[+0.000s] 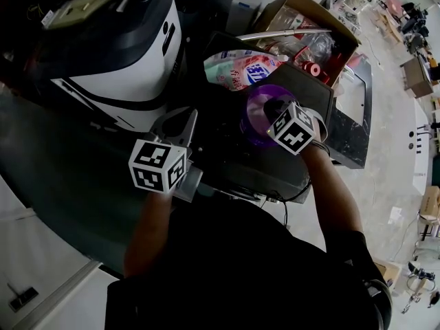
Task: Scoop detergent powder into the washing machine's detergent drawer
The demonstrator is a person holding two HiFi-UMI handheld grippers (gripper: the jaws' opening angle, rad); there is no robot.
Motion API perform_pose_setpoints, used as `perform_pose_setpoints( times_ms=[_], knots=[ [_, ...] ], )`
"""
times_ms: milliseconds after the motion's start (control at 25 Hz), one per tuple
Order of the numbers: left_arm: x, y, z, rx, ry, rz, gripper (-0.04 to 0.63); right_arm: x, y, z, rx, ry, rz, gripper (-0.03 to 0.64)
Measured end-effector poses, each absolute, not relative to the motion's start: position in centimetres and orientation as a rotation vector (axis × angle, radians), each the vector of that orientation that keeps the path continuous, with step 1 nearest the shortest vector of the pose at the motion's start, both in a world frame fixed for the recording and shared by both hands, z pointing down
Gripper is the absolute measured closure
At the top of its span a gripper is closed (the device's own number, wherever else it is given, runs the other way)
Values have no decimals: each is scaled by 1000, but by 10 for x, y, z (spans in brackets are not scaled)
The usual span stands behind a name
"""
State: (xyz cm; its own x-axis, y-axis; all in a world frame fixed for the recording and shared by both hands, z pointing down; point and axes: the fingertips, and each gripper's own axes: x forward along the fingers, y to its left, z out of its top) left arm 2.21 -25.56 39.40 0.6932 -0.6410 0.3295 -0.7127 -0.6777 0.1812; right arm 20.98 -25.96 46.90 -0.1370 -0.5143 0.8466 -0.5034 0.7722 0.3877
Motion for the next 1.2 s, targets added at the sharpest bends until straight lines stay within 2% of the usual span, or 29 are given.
perform_pose_setpoints(
  times_ms=[1200],
  knots=[
    [20, -244, 400, 2579, -1080, 341, 586, 180, -239, 464, 697, -1957, 128, 595]
  ],
)
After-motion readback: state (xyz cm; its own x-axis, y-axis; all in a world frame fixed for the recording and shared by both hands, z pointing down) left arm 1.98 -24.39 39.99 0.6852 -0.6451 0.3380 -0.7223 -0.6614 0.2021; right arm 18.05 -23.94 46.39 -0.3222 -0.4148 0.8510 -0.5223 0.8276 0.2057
